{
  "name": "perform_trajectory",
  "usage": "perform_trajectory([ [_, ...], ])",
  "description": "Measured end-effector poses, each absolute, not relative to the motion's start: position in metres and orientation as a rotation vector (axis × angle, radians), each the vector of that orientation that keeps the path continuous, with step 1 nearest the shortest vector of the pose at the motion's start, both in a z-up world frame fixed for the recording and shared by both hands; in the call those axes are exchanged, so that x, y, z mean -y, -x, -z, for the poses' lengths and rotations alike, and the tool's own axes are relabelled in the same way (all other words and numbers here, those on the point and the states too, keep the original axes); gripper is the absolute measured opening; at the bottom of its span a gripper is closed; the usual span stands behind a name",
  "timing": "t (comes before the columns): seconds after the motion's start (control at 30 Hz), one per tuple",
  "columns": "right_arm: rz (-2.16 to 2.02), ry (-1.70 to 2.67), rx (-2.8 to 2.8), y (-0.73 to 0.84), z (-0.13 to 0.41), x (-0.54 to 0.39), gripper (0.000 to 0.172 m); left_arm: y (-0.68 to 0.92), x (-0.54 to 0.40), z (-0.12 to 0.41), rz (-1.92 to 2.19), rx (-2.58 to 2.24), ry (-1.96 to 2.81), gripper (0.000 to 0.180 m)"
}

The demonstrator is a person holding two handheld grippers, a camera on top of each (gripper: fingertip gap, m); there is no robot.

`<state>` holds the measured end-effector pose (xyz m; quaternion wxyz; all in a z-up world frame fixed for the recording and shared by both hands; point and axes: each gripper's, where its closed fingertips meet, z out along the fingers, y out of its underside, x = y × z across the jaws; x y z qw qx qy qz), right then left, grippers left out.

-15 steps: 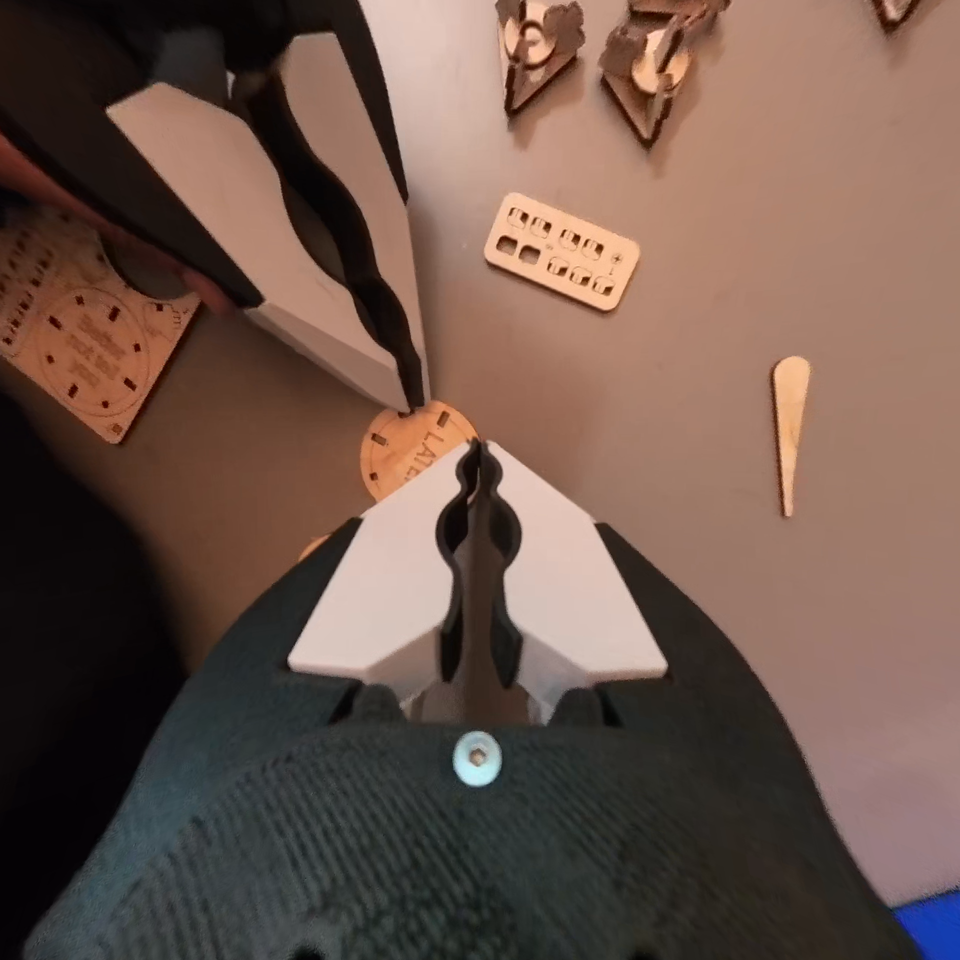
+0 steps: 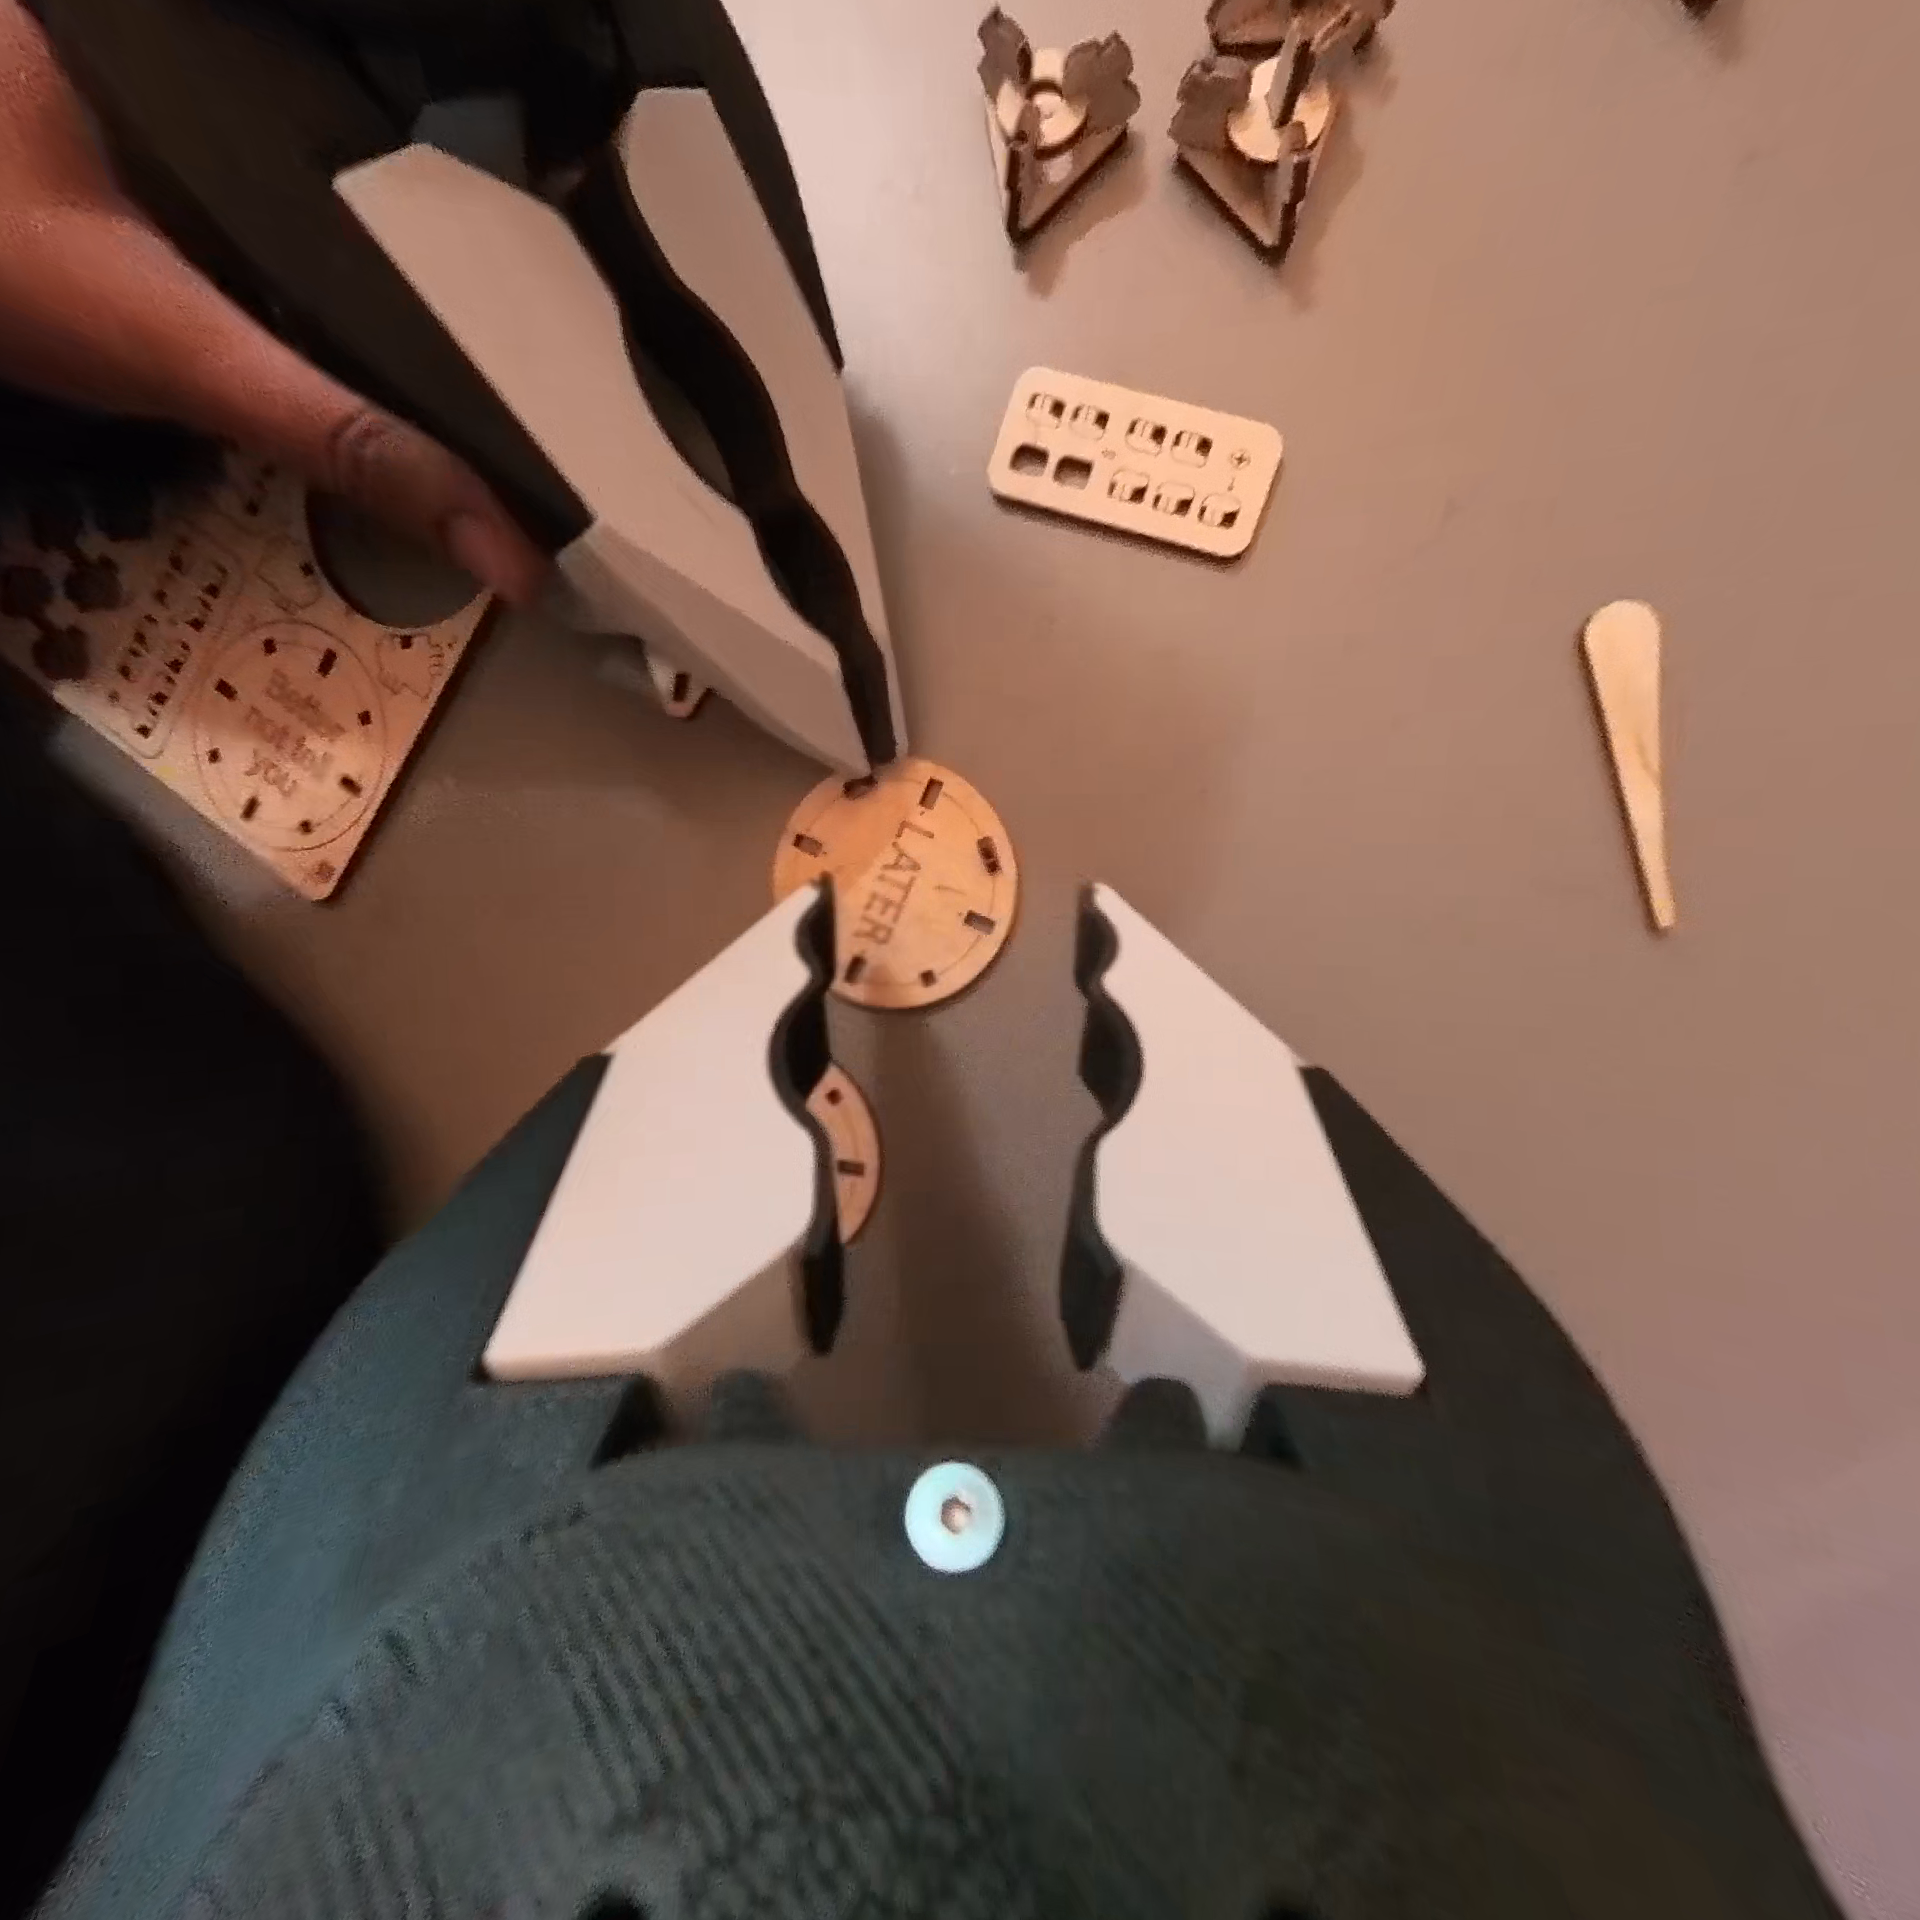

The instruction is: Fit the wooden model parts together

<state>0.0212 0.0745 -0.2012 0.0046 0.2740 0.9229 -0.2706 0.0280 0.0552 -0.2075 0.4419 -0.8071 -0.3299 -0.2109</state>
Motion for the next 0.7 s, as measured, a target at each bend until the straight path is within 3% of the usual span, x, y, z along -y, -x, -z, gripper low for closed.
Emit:
perform_trajectory([
  [0.1,0.893,-0.851,-2.882,-0.032,0.207,-0.073,0.069,-0.027,-0.055,0.205,0.537,0.823,1.977,0.000],
  [0.17,0.927,-0.838,-2.922,-0.035,0.213,-0.072,0.075,-0.026,-0.055,0.201,0.549,0.825,1.949,0.000],
  [0.33,1.065,-0.754,-3.037,-0.034,0.217,-0.066,0.049,-0.019,-0.053,0.188,0.608,0.839,1.825,0.013],
  [0.5,1.166,-0.745,-3.056,-0.029,0.214,-0.061,0.049,-0.006,-0.048,0.171,0.615,0.850,1.684,0.037],
  [0.7,1.631,-0.552,-3.136,-0.021,0.158,-0.052,0.050,-0.007,-0.048,0.156,0.720,0.821,1.554,0.037],
])
